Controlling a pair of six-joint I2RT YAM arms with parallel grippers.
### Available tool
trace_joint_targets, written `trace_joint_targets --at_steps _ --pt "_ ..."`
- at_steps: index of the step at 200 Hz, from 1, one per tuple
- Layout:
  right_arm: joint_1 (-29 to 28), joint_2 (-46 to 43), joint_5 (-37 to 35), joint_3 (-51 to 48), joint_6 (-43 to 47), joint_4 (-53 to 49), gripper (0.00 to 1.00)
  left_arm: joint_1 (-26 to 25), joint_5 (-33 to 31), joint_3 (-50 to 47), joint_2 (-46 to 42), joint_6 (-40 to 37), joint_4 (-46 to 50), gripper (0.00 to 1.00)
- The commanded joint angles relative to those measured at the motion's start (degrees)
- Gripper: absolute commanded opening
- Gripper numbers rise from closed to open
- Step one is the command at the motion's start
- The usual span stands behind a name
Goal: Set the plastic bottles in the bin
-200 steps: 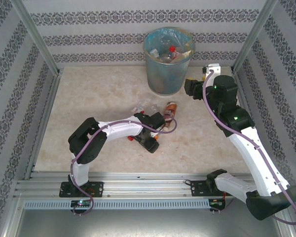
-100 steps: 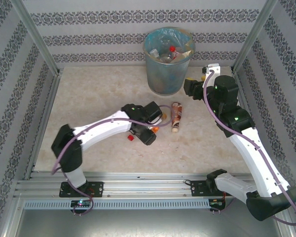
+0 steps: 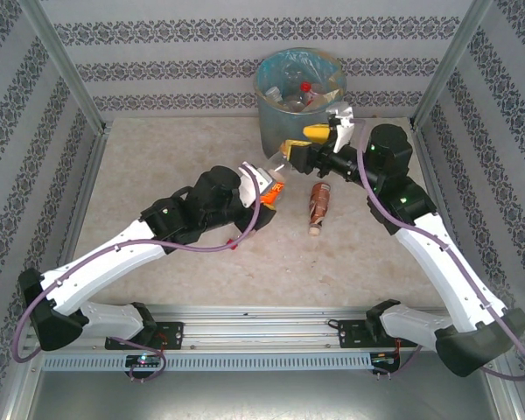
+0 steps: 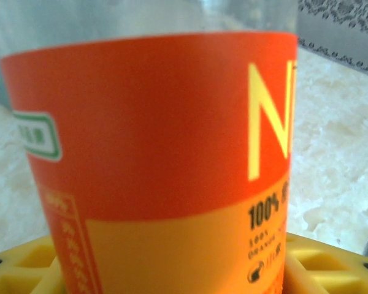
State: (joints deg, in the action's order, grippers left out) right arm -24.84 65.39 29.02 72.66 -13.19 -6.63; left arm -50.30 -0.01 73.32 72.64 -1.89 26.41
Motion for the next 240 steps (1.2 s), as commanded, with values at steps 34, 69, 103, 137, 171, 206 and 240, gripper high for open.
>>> trace_joint_targets --at_steps 34,69,103,137,171,206,240 --pt "-2.5 1.5 12.5 3.0 -2.1 1.5 0.62 -0.6 1.2 -5.3 -5.5 -2.5 -15.2 0.45" --pt "-3.1 1.8 13.8 3.7 -2.6 1.7 0.45 -0.6 0.7 -7.3 -7.8 -3.6 -17.2 0.45" --pt "-4.7 2.3 12.5 4.7 -1.7 0.9 0.57 -0.6 1.2 -8.6 -9.4 -4.6 -19.2 0.45" --pt "-5.3 2.4 7.2 5.0 -1.7 0.0 0.64 -0.6 1.5 -9.9 -10.4 -5.5 -19.8 0.45" --pt "-5.2 2.0 3.2 4.7 -1.6 -0.1 0.64 -0.6 2.1 -11.7 -11.7 -6.2 -21.7 0.45" --pt "-5.2 3.6 7.4 6.1 -1.4 -0.3 0.59 -0.6 2.1 -12.7 -11.6 -6.8 -22.6 0.45" --pt "-5.3 5.6 18.2 8.1 -2.1 0.9 0.46 -0.5 1.4 -12.7 -10.8 -7.0 -23.0 0.45"
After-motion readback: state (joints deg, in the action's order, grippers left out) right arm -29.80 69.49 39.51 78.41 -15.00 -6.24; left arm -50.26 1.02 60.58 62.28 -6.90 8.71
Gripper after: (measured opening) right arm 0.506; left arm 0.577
